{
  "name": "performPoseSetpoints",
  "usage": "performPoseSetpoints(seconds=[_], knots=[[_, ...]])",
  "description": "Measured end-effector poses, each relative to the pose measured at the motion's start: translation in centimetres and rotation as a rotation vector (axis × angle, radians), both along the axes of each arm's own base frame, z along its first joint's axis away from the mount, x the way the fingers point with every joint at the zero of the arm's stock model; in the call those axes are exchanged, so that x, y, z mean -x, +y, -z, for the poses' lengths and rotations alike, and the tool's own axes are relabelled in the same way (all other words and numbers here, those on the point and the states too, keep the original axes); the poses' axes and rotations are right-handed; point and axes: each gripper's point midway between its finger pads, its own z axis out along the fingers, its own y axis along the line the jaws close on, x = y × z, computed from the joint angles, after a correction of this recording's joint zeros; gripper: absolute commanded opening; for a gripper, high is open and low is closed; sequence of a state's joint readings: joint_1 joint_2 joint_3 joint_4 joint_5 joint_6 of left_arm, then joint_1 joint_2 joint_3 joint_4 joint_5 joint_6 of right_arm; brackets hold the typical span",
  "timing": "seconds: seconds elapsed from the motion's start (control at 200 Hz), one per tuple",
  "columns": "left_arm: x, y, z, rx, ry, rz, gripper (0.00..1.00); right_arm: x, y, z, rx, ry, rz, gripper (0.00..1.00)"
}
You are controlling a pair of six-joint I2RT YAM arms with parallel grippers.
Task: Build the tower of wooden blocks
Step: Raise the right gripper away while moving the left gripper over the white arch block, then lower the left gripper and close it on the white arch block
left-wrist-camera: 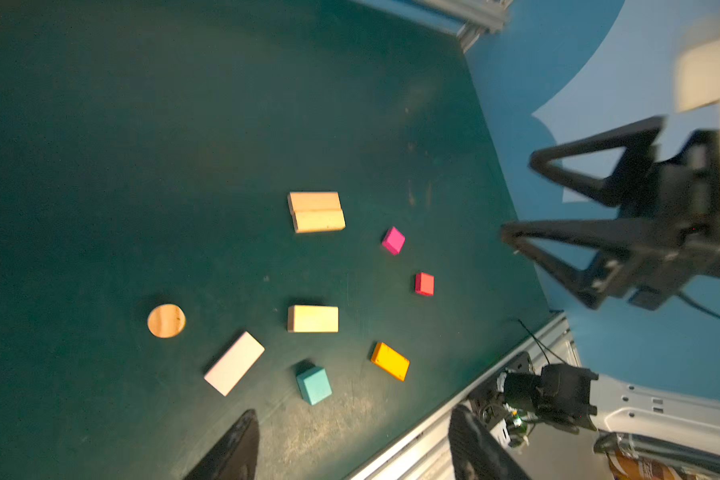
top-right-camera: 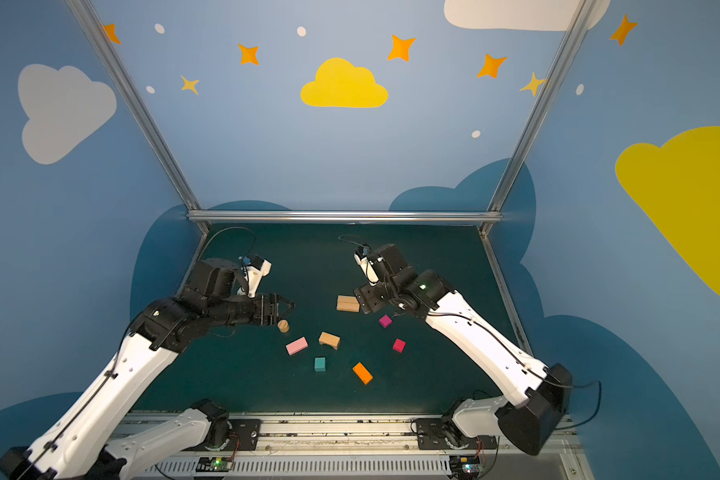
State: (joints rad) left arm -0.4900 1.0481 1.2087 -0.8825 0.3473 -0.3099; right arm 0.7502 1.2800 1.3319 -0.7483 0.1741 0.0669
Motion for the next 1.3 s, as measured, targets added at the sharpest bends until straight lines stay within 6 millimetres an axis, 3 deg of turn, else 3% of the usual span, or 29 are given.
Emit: performPoseSetpoints(seconds=[0.165,0.33,0.561,0.836,1.016,1.297], knots=[[0.0,-2.0,2.0,-0.097,0.08,0.063,0.76,-0.6,-3.4,-3.2,-0.141,-0.123,0.147,0.87],[-0.2,-4.6,5.4,-0.209,0.162,0.118,0.77,-1.1,-4.4,-4.1,-0.21,-0.154,0.215,0.87],[-0.1,-7.2,10.5,-0.361,0.254,0.157,0.79,-0.5,-5.4,-2.3,-0.218,-0.138,0.247,0.87],[-1.6,-8.6,14.7,-0.502,0.317,0.121,0.8,0.2,-6.8,-2.5,-0.257,-0.153,0.281,0.87],[-1.9,-8.4,18.2,-0.583,0.375,0.082,0.84,0.4,-6.8,-2.0,-0.277,-0.147,0.276,0.87],[-2.6,-9.0,19.5,-0.59,0.359,0.056,0.85,0.6,-6.5,-1.7,-0.314,-0.134,0.26,0.87]])
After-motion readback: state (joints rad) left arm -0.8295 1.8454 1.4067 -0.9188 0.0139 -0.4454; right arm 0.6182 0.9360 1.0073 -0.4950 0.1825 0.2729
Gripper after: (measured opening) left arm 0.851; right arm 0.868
